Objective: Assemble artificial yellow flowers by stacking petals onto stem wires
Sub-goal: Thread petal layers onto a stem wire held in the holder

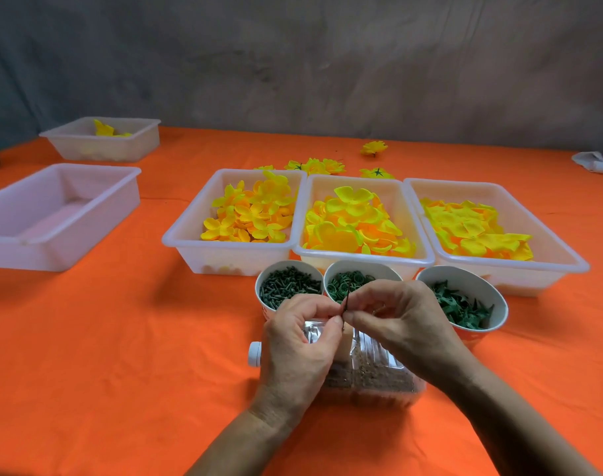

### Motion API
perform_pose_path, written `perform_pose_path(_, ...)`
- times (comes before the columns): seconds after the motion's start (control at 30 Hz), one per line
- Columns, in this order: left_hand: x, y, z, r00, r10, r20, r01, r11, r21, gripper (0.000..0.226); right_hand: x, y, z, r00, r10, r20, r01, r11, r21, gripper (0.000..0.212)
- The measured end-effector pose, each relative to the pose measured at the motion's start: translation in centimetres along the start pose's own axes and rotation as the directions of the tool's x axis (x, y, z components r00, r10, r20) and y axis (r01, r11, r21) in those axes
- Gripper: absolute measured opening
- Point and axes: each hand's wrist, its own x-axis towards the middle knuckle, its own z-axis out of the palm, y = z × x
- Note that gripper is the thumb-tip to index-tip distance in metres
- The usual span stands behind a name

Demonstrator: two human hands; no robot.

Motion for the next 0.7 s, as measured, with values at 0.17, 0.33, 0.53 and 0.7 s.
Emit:
perform_pose_path(0.17,0.2,-0.4,-0.2,0.998,0.056,0.019,-0.056,0.998,0.02,0.008,0.2,0.0,-0.3,0.999,0.031,0.042,-0.032,0.999,0.026,0.022)
perform_pose_path(0.33,0.8,-0.5,-0.6,0.997,0.061,0.056,-0.061,0.998,0.004,0.008,0.3,-0.2,-0.6,0.996,0.036,0.078,-0.042,0.996,0.077,0.02)
perform_pose_path(0.53,2.5,-0.5,-1.8,0.965,-0.055,0.256,0.073,0.996,-0.059,0.011,1.3,0.0,-1.2,0.975,0.084,0.207,-0.112,0.985,0.127,0.011)
perform_pose_path(0.7,3.6,-1.1,-2.2,0.925,-0.108,0.364,0.145,0.987,-0.075,0.013,1.9,0.0,-1.8,0.954,0.085,0.287,-0.13,0.982,0.14,0.009)
